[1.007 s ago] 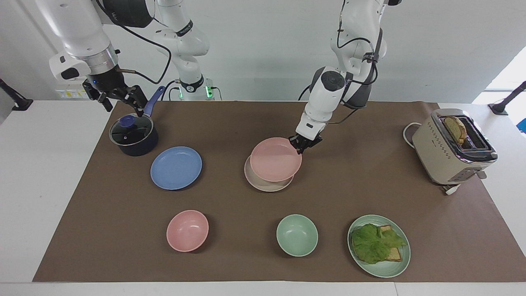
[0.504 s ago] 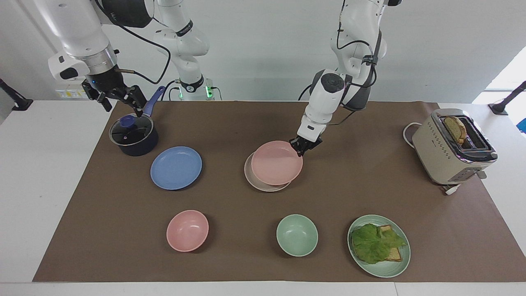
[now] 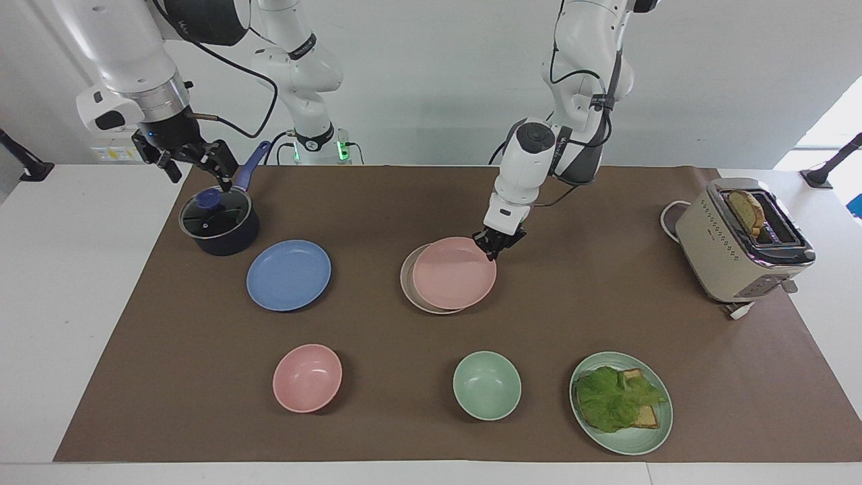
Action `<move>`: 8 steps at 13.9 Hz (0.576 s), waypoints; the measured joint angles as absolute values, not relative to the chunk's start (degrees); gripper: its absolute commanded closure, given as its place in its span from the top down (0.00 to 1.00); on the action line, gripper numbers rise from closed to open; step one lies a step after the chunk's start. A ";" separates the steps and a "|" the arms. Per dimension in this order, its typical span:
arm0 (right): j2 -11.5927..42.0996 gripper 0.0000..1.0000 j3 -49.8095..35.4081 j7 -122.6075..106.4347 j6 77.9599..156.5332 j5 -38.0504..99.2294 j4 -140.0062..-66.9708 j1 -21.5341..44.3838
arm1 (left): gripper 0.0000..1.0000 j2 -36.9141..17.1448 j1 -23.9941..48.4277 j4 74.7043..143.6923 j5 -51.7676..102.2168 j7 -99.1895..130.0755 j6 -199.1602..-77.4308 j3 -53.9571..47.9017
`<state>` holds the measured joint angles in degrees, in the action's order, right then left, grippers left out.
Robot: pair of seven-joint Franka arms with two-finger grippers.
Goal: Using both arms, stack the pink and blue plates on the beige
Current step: 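Carry the pink plate over the beige plate and lower it, then open the left gripper and withdraw it from the pink plate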
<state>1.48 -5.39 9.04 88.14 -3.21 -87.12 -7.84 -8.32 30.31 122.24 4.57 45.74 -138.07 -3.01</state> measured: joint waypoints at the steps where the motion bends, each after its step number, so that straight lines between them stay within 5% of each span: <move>1: 1.49 1.00 -5.39 9.04 88.15 -3.21 -87.12 -7.85 | 0.15 -8.32 30.31 122.18 4.56 46.51 -138.21 -3.00; 2: 1.49 1.00 -5.39 9.04 88.22 -3.21 -87.12 -7.85 | 0.38 -8.32 30.32 122.11 4.55 47.35 -138.41 -3.00; 3: 1.49 1.00 -5.39 9.04 88.42 -3.21 -87.12 -7.85 | 0.76 -8.32 30.32 122.03 4.55 47.87 -138.57 -3.00; 4: 1.49 1.00 -5.40 9.04 88.66 -3.21 -87.12 -7.85 | 0.95 -8.32 30.33 121.92 4.55 48.10 -138.64 -3.00; 8: 1.49 1.00 -5.41 9.03 88.77 -3.21 -87.12 -7.85 | 1.00 -8.32 30.33 121.65 4.54 48.55 -138.70 -2.96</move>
<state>1.49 -5.41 9.03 88.77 -3.21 -87.12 -7.85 -8.32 30.33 121.65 4.54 48.55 -138.70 -2.96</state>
